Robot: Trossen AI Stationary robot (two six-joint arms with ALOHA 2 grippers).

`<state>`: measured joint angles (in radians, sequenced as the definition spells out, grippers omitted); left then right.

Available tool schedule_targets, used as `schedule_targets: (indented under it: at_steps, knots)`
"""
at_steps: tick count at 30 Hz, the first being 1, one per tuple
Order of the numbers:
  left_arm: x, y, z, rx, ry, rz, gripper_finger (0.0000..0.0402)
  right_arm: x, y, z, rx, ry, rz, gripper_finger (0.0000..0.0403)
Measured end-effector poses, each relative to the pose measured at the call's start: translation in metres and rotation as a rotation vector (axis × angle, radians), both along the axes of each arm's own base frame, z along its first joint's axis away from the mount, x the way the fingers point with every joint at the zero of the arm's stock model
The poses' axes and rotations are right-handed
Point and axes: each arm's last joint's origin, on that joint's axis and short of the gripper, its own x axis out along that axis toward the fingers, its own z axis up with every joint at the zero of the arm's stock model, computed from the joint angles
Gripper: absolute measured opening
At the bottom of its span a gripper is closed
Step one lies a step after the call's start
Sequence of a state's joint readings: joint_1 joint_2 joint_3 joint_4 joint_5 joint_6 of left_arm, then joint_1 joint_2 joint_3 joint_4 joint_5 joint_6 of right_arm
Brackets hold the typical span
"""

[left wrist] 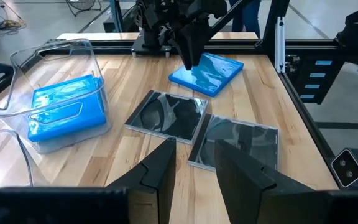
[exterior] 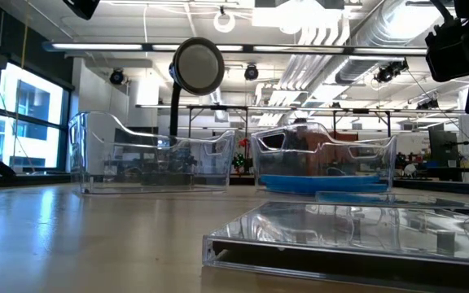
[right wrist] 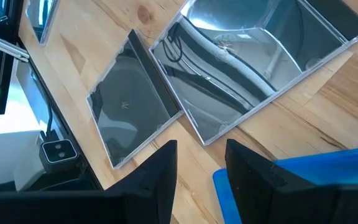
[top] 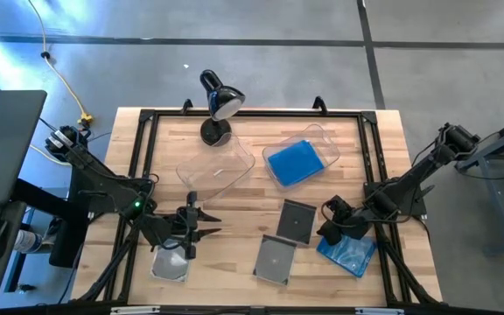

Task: Pick & place jewel cases by type
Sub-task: Put the blue CD case into the right transparent bin

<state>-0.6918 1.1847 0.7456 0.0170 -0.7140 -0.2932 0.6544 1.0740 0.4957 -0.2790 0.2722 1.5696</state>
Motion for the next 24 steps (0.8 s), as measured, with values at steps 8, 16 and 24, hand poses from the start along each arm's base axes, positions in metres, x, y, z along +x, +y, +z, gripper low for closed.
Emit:
schedule_targets:
  at_steps: [8, 16, 24]
  knots:
    - [0.0, 0.0, 0.0, 0.0, 0.0, 0.0, 0.0108, 0.0002, 0.0003, 0.0003, 0.005, -0.003, 0.001, 0.0122]
    - [0.0, 0.0, 0.0, 0.0, 0.0, 0.0, 0.0108, 0.0002, 0.0017, 0.0007, 0.086, 0.023, -0.03, 0.0122]
    - [0.0, 0.0, 0.0, 0.0, 0.0, 0.0, 0.0108, 0.0002, 0.0017, 0.0006, 0.101, 0.03, -0.042, 0.0122]
